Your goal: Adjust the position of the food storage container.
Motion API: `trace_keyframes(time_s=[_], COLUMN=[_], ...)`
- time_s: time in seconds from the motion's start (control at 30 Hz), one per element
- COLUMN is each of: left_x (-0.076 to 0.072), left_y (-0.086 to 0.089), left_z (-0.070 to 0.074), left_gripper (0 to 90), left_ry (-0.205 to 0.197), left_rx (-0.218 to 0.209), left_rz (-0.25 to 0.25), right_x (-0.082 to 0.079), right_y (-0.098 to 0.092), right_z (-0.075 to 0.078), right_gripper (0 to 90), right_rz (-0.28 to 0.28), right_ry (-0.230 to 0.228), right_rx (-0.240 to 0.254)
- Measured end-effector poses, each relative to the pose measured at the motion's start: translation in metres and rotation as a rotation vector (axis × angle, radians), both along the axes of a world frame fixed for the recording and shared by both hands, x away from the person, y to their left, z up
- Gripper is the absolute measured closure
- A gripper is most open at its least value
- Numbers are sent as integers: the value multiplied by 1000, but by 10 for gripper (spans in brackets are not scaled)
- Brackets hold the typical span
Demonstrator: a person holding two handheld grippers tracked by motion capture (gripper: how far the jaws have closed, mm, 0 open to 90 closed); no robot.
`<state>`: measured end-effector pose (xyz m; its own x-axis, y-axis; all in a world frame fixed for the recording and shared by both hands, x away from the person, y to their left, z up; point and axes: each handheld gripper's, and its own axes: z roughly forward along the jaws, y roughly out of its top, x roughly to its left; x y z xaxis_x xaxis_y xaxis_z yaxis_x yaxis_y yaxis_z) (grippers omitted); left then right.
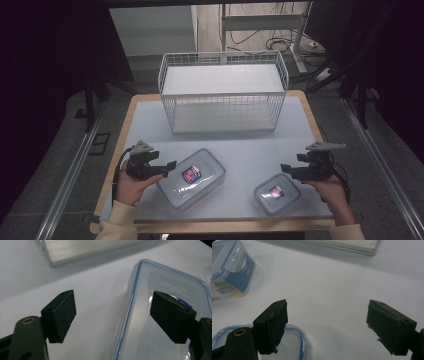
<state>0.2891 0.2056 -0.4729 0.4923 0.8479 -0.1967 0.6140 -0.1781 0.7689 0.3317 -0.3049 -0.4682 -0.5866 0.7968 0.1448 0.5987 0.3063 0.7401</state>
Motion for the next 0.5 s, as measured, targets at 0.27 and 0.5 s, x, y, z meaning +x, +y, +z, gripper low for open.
trace_keyframes(time_s=[0.27,0.5], left_x=[3,-7], left_y=[3,9], left_z=[1,10], left_gripper=[208,254], left_ry=[8,-11], left_rx=[-20,-49], left_rz=[-3,-11], right_x=[-5,-1], right_y=[-10,-14], right_z=[1,10], right_gripper=[185,206], right_rz=[-9,-26], right_ry=[-26,-49], right_rx=[37,90])
